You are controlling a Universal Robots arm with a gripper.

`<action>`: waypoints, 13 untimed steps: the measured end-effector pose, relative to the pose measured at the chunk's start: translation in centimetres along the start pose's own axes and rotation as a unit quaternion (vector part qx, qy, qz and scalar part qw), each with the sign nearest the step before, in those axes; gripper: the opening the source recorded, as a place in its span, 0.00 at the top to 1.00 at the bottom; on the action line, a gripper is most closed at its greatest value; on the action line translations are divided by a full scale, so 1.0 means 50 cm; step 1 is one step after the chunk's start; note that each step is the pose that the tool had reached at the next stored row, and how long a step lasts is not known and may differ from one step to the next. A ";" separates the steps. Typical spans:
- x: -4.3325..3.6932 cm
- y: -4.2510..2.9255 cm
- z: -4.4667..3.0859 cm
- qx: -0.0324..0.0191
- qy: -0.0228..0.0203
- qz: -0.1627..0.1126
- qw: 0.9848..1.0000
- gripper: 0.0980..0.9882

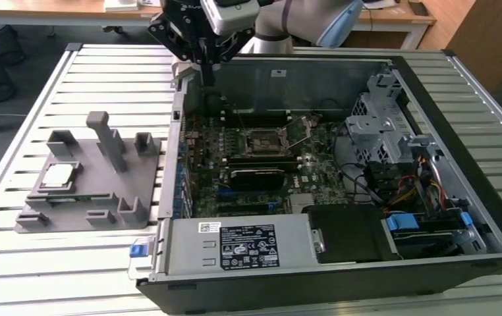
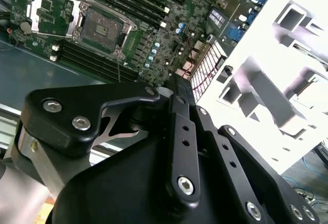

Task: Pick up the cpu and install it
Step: 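Reach for the cpu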

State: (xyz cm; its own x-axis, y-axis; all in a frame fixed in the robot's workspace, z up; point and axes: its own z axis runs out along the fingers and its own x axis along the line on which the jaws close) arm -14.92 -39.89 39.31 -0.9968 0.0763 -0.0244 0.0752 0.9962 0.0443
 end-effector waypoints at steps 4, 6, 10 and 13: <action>0.006 0.000 0.000 0.000 0.000 0.000 1.000 0.99; 0.009 -0.001 0.000 0.000 0.000 0.000 1.000 0.99; 0.015 -0.001 0.000 0.000 0.000 0.000 1.000 0.99; 0.020 -0.002 0.000 0.000 0.000 0.000 1.000 0.99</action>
State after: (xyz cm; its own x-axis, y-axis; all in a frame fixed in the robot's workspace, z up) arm -15.91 -39.89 39.28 -0.9968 0.0762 -0.0245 0.0751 0.9962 0.0444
